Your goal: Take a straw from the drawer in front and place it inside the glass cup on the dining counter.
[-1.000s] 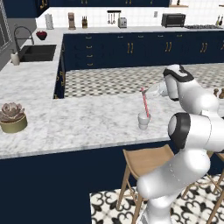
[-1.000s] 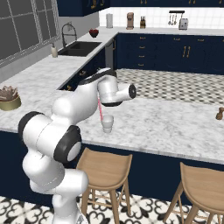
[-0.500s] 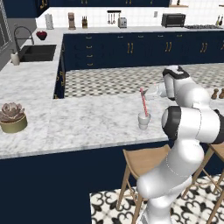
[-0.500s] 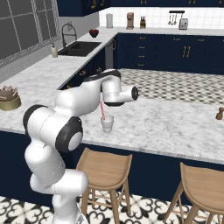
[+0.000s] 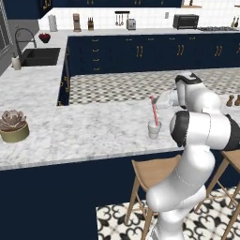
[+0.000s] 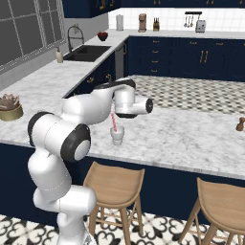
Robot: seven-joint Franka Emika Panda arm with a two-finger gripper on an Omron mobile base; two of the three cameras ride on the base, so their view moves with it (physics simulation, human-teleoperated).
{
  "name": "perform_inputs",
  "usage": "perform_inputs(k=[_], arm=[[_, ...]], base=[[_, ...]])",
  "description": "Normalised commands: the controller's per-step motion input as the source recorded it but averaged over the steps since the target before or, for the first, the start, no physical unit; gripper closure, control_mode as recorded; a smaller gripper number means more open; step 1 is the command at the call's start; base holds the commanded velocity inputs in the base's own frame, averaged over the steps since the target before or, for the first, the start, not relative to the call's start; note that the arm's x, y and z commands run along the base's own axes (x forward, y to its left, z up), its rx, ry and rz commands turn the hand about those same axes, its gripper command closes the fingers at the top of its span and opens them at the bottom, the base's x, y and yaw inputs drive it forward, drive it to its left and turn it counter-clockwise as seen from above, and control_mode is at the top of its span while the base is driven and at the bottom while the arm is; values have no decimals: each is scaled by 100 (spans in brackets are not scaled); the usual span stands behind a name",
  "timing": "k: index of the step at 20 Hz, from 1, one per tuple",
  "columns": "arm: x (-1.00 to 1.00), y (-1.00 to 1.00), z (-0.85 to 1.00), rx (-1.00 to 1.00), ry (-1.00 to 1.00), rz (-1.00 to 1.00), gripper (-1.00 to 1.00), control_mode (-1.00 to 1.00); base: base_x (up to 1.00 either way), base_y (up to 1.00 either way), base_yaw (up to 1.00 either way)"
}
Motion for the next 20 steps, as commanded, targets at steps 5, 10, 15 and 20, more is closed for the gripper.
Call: perform_inputs(k=[5, 10, 15, 20], arm=[[8, -7, -6, 1, -6, 2, 100, -100], [13, -5, -1, 2, -6, 2, 100, -100], [9, -1, -3, 3, -3, 1, 100, -100], [10, -6, -23, 3, 0, 0, 100, -100]], base=[[0, 0, 0], [0, 0, 0], [0, 0, 0], [0, 0, 0]])
